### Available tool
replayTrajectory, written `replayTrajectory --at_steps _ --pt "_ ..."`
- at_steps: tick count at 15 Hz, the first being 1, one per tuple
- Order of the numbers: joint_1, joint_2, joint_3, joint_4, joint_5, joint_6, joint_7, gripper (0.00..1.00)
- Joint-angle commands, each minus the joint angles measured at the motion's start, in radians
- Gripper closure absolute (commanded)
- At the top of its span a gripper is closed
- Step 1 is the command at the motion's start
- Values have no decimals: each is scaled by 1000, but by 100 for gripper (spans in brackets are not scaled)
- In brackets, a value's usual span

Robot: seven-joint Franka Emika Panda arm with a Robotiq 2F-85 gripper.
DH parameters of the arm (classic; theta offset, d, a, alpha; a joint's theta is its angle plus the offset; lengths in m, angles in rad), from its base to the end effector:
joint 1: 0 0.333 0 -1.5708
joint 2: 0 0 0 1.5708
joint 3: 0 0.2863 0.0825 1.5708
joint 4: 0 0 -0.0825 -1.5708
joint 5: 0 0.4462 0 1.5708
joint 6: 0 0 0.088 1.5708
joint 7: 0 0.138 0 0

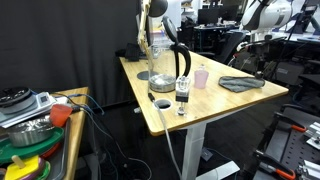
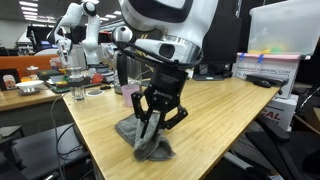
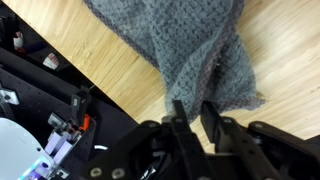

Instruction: Unfold the towel

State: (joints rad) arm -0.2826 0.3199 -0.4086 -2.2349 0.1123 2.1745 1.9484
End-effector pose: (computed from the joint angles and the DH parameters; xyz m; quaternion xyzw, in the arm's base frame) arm 0.3940 -0.3411 0.1061 0.2043 -0.9631 -0.1266 0.1209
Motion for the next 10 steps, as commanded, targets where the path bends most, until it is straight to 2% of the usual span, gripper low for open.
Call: replayTrajectory --at_steps 1,10 --pt "-6 -12 6 -8 11 17 6 99" --pt "3 -42 3 -23 -2 54 11 100"
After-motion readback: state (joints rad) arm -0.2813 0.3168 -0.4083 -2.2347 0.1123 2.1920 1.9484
